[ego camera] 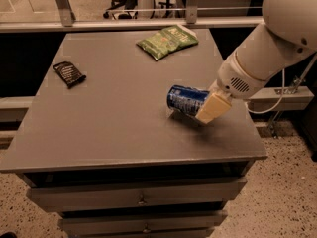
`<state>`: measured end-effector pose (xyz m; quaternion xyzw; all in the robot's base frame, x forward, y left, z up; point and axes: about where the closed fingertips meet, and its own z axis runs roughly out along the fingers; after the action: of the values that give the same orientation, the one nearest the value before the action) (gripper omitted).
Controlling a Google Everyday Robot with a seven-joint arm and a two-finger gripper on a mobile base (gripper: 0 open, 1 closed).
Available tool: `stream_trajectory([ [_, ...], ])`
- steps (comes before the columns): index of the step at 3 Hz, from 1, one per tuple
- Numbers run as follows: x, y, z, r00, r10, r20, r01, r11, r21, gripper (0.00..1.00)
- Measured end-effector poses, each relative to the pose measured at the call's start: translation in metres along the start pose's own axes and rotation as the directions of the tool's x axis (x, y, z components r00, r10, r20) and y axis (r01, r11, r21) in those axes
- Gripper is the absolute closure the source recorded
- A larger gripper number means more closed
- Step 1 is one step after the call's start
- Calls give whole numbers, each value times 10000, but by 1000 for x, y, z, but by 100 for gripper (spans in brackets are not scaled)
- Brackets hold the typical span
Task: Move pepsi can near rxbar chocolate
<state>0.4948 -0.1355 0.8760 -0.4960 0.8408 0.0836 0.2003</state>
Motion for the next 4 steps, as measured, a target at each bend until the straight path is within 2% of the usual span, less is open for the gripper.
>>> stream_trajectory([
  [1, -1, 0, 1, 10000, 8, 51, -8, 10000, -24, 100],
  [2, -48, 2, 22, 9953, -262, 928, 279, 9995, -179, 100],
  [3, -105, 2, 43, 9815, -619, 1814, 681, 9973, -281, 100],
  [4, -153, 7, 70, 9704, -770, 2288, 912, 9945, -523, 100],
])
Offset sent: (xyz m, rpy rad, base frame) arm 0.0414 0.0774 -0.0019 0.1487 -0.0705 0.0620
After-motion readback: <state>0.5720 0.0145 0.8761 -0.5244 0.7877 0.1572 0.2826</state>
